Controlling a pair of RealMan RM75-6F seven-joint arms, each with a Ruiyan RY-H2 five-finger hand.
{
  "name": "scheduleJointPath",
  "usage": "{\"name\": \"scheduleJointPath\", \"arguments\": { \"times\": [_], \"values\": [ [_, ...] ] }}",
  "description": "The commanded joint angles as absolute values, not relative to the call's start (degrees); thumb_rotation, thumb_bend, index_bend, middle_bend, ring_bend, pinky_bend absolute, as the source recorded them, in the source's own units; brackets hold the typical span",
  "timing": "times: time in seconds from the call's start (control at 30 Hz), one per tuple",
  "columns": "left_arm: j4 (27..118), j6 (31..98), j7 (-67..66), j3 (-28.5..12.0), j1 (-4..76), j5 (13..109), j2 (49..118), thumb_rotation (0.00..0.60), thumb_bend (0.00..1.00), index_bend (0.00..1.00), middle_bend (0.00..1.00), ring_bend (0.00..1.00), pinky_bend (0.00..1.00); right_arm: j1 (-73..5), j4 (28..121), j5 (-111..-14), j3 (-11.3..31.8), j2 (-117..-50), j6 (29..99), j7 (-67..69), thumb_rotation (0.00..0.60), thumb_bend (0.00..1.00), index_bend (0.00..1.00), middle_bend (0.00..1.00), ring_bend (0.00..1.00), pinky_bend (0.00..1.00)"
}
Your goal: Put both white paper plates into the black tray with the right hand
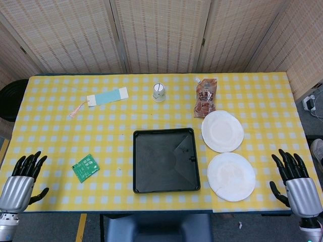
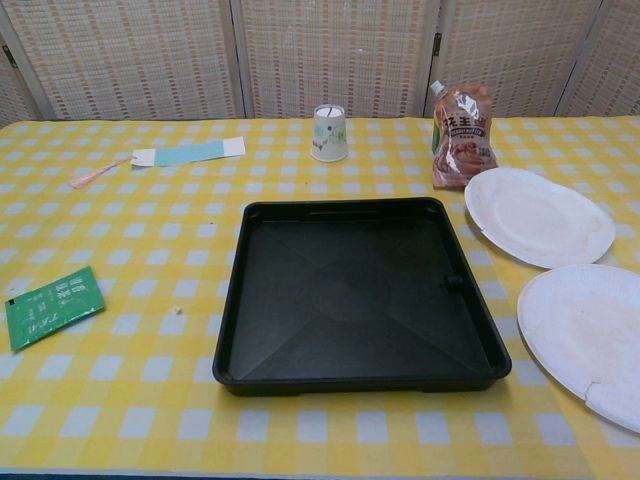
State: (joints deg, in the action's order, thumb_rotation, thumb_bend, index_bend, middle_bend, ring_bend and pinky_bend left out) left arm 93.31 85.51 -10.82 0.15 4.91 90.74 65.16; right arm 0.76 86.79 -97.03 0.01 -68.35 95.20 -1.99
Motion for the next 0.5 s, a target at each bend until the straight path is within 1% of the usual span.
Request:
{"name": "scheduleJointPath", "arguments": {
  "times": [0.03, 0.17, 0.27, 0.33, 0.4, 0.5],
  "values": [
    [93.27, 85.06, -10.82, -0.12, 5.13, 90.09, 65.21, 0.600, 0.25, 0.00, 0.01, 0.00, 0.00, 0.54, 86.64, -96.62, 0.13, -68.39, 94.64, -1.91, 0.600, 0.43, 0.00, 0.00, 0.00, 0.00],
    [93.62, 84.71, -10.65, -0.56, 5.58, 89.76, 65.33, 0.600, 0.25, 0.00, 0.01, 0.00, 0.00, 0.19, 85.72, -96.80, -0.35, -68.76, 93.49, -1.91, 0.600, 0.43, 0.00, 0.00, 0.00, 0.00],
    [93.60, 84.86, -10.24, -0.60, 5.92, 90.53, 65.48, 0.600, 0.25, 0.00, 0.01, 0.00, 0.00, -0.43, 82.14, -99.52, -1.65, -69.08, 93.22, -0.64, 0.600, 0.43, 0.01, 0.00, 0.00, 0.00],
    [93.35, 84.35, -10.16, -0.48, 6.22, 90.68, 65.66, 0.600, 0.25, 0.00, 0.01, 0.00, 0.00, -0.51, 79.51, -101.49, -3.18, -69.22, 93.02, 0.32, 0.600, 0.43, 0.06, 0.00, 0.00, 0.00],
    [93.12, 84.02, -10.19, -0.53, 6.44, 90.56, 65.82, 0.600, 0.25, 0.00, 0.01, 0.00, 0.00, -0.28, 77.43, -103.31, -4.49, -69.52, 93.74, 1.92, 0.600, 0.43, 0.13, 0.00, 0.00, 0.00],
    [93.00, 83.93, -10.46, -0.48, 6.53, 90.53, 65.96, 0.600, 0.25, 0.00, 0.01, 0.00, 0.00, 0.29, 72.74, -105.51, -6.12, -70.69, 94.77, 2.42, 0.600, 0.43, 0.19, 0.00, 0.00, 0.00]
  ]
}}
